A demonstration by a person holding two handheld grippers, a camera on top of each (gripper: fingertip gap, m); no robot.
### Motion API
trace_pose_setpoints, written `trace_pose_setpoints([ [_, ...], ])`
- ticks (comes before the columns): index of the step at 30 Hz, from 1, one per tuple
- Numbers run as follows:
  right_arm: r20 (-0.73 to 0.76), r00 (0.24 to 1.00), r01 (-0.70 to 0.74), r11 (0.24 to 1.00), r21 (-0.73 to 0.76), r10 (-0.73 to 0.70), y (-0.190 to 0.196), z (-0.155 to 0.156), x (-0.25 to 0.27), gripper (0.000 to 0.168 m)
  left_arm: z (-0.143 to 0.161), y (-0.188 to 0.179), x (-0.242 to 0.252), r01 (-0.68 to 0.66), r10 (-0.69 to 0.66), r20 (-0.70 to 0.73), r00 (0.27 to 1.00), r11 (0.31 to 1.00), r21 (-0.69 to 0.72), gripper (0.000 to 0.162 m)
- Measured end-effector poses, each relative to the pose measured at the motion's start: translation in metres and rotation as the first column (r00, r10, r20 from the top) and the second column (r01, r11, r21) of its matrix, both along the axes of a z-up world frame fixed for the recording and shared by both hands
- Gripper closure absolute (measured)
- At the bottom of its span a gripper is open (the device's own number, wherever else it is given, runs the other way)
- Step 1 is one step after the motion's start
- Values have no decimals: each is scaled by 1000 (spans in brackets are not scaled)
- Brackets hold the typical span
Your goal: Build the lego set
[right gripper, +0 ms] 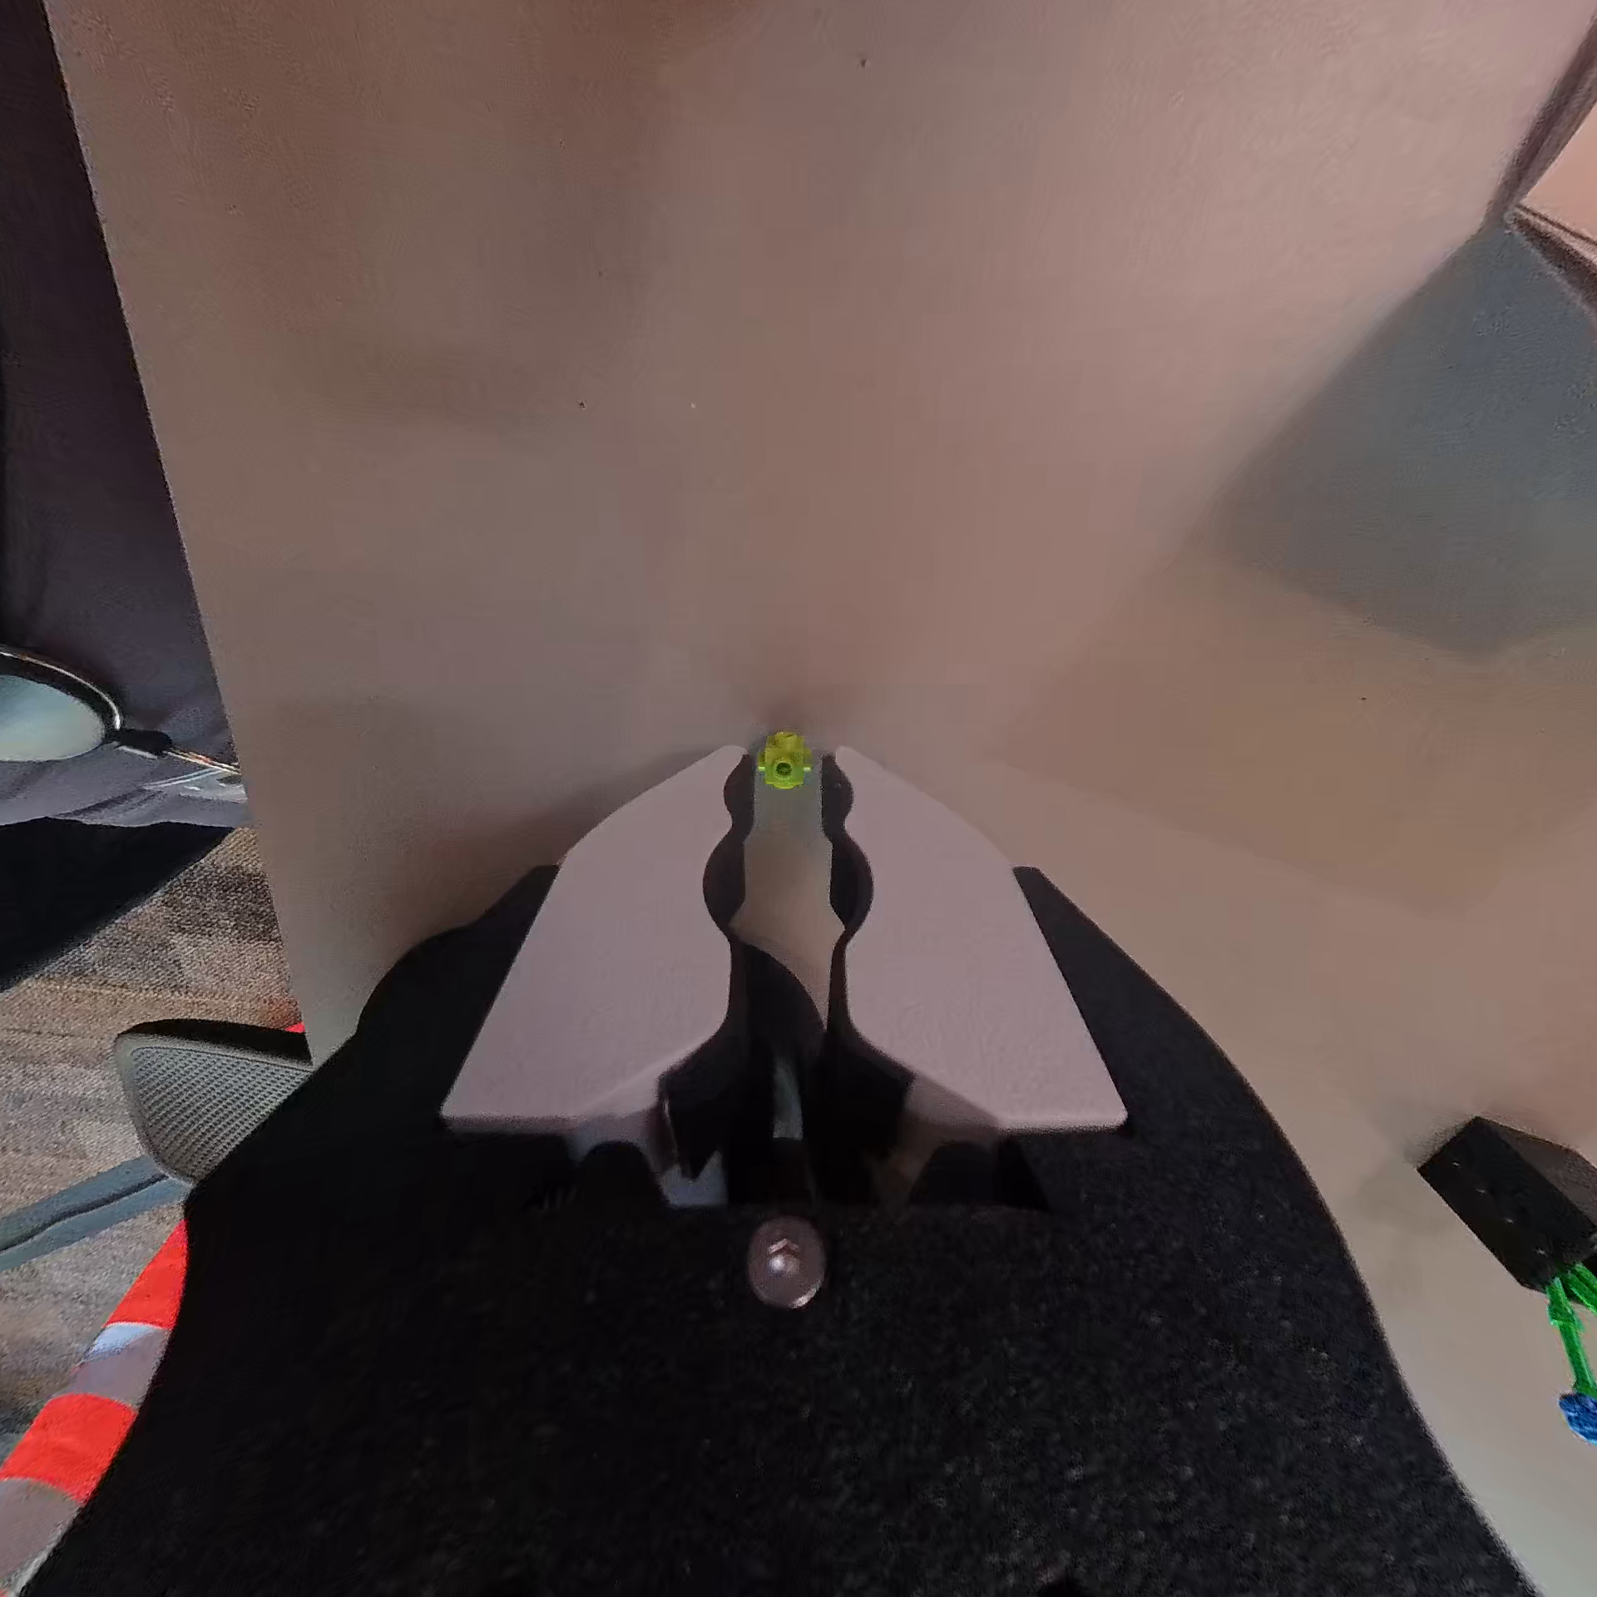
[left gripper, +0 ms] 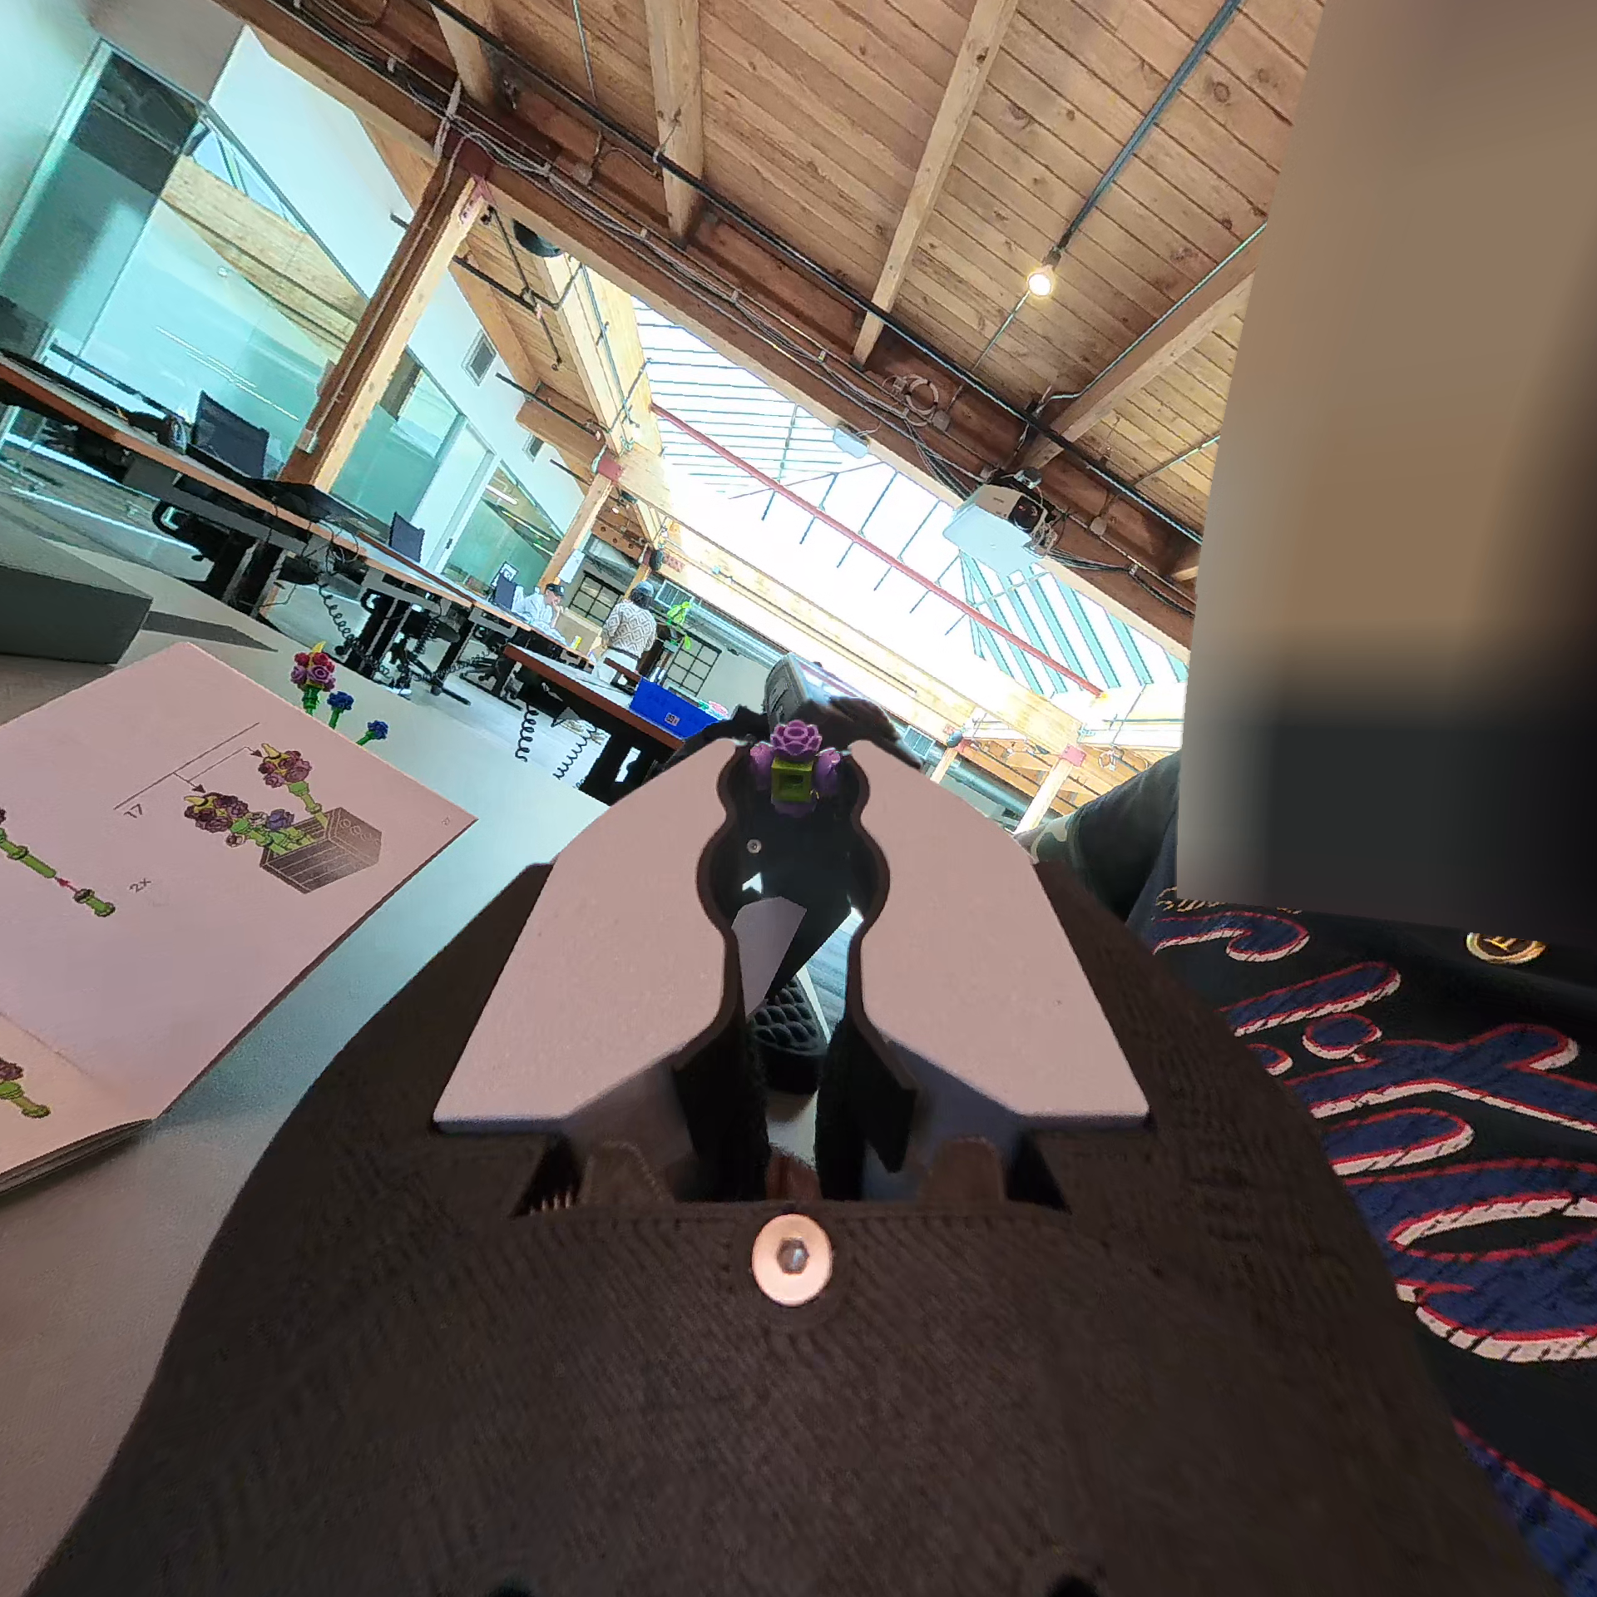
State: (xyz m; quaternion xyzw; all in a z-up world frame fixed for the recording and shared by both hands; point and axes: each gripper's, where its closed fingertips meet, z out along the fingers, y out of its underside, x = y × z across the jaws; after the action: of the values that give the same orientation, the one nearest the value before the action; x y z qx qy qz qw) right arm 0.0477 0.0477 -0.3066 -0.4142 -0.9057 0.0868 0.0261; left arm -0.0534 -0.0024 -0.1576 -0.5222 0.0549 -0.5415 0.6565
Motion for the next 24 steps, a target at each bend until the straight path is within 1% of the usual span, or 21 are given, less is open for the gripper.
trace_pose_setpoints([
  [3,-33,999,15,1000,-4,-15,2,5,0,150,-1,1,0,2,-2,0,1000,1000,-4,143],
  [5,-69,997,16,999,-34,-18,1,9,0,150,-1,1,1,2,-2,-1,1000,1000,-4,143],
  [8,-121,993,-12,996,-92,1,-4,12,-1,150,-1,1,2,5,-5,-8,1000,1000,-5,143],
  [11,-151,988,-28,994,-108,11,-4,10,-3,148,-2,1,3,9,-9,-16,1000,1000,-8,143],
  [20,-142,990,-28,995,-98,14,-2,5,-3,152,-3,1,3,10,-10,-13,1000,1000,-11,143],
  [24,-133,991,-36,995,-94,24,-2,1,-2,156,-3,1,4,12,-12,-15,1000,1000,-10,143],
])
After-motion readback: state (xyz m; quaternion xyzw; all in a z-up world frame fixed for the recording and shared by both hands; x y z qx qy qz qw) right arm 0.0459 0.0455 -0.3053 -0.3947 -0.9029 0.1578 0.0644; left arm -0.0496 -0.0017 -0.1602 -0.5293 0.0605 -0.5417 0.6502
